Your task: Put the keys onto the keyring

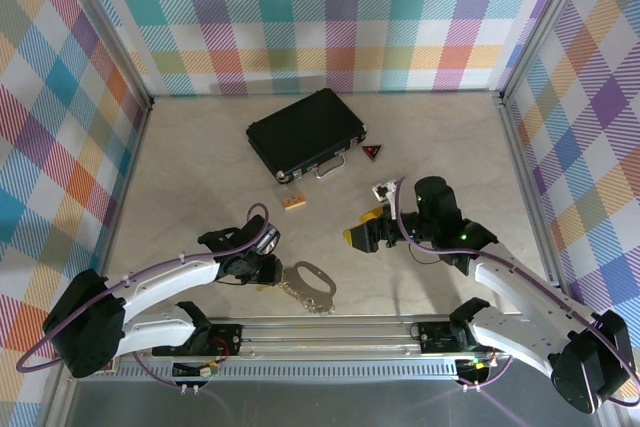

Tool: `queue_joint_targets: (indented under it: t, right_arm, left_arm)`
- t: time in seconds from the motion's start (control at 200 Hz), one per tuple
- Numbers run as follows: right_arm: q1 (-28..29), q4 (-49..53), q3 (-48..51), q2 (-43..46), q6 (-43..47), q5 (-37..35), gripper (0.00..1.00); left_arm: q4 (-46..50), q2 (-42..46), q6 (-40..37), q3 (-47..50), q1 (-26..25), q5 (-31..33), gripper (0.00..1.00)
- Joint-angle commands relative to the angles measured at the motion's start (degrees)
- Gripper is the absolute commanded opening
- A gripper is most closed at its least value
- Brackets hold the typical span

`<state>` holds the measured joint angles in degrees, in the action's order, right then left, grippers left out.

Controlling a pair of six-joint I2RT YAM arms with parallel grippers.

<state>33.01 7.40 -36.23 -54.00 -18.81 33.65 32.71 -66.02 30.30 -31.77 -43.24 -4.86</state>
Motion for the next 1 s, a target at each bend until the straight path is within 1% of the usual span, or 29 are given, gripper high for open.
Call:
queue_joint_targets:
  t: [0.0,0.485,0.675,0.78,0.9,0.95,0.995]
  right_arm:
    - [-0.26,-0.54,-0.14,1.5,0.7,0.45,0.93]
    - [-0.41,-0.36,0.48,2.69,0.69,0.03,0.93]
    - [-0.4,-0.61,0.94,2.47,0.61,0.01,0.93]
    - [-0.37,0.4,0.21,1.14,1.43,-0.78,0.93]
    - [0.13,4.29,-2.64,-2.64,4.97,0.13,0.88]
    - [1.12,5.0,-3.39,-3.48,6.74,-0.55,0.88]
    - [3.16,5.73,-4.36,-4.54,9.06,-2.33,0.88]
  left_arm:
    - [1.76,-1.13,-1.25,-1.36,-0.7,1.18,0.32]
    - [1.88,-3.06,-3.49,-3.32,-1.05,1.52,0.31]
    - [5.37,-0.88,-3.86,-5.82,-1.1,1.48,0.32]
    - [4.39,1.06,-1.3,-5.68,-0.97,0.09,0.32]
    - [3.16,4.8,2.01,-5.71,0.52,-2.26,0.32]
    - [3.24,6.68,2.68,-6.01,2.31,-3.55,0.32]
    - [3.5,8.36,3.12,-6.3,4.43,-5.44,0.33]
